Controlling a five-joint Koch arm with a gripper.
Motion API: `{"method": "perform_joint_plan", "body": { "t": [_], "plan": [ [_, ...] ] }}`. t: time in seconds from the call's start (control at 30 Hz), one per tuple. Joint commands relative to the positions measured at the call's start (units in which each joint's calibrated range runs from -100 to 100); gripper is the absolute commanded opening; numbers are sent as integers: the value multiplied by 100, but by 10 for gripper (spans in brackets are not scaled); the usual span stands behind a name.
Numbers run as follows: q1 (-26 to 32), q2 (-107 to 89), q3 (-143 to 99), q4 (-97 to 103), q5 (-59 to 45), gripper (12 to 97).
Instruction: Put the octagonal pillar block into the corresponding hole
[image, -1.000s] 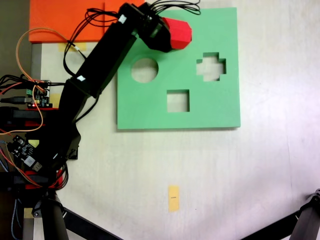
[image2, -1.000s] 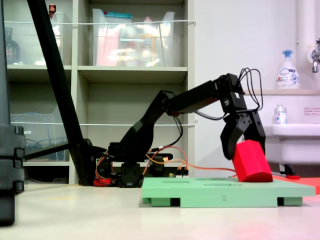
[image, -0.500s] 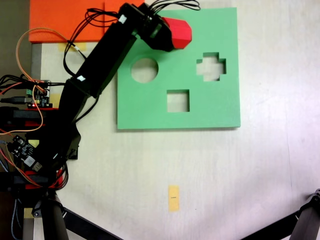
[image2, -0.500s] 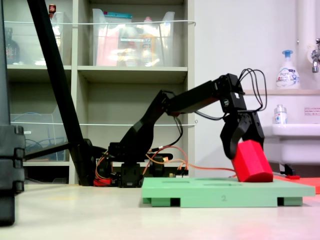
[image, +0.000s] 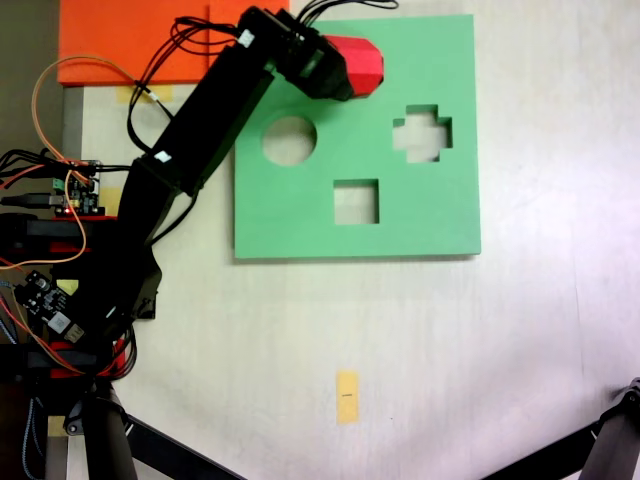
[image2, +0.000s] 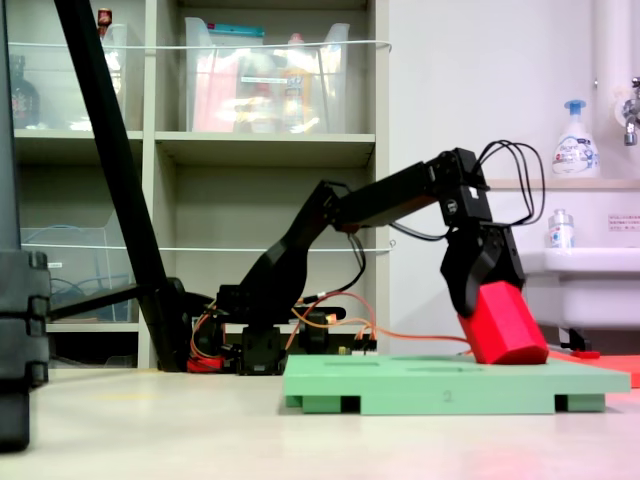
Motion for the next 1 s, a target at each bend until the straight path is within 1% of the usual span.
{"method": "perform_joint_plan", "body": {
  "t": [0.0,0.33,0.7,0.97],
  "plan": [
    [-5,-125,160,-313,-44,372],
    [5,-194,160,-313,-59,360],
    [5,-180,160,-313,-567,360],
    [-34,29,160,-313,-352,360]
  ]
}}
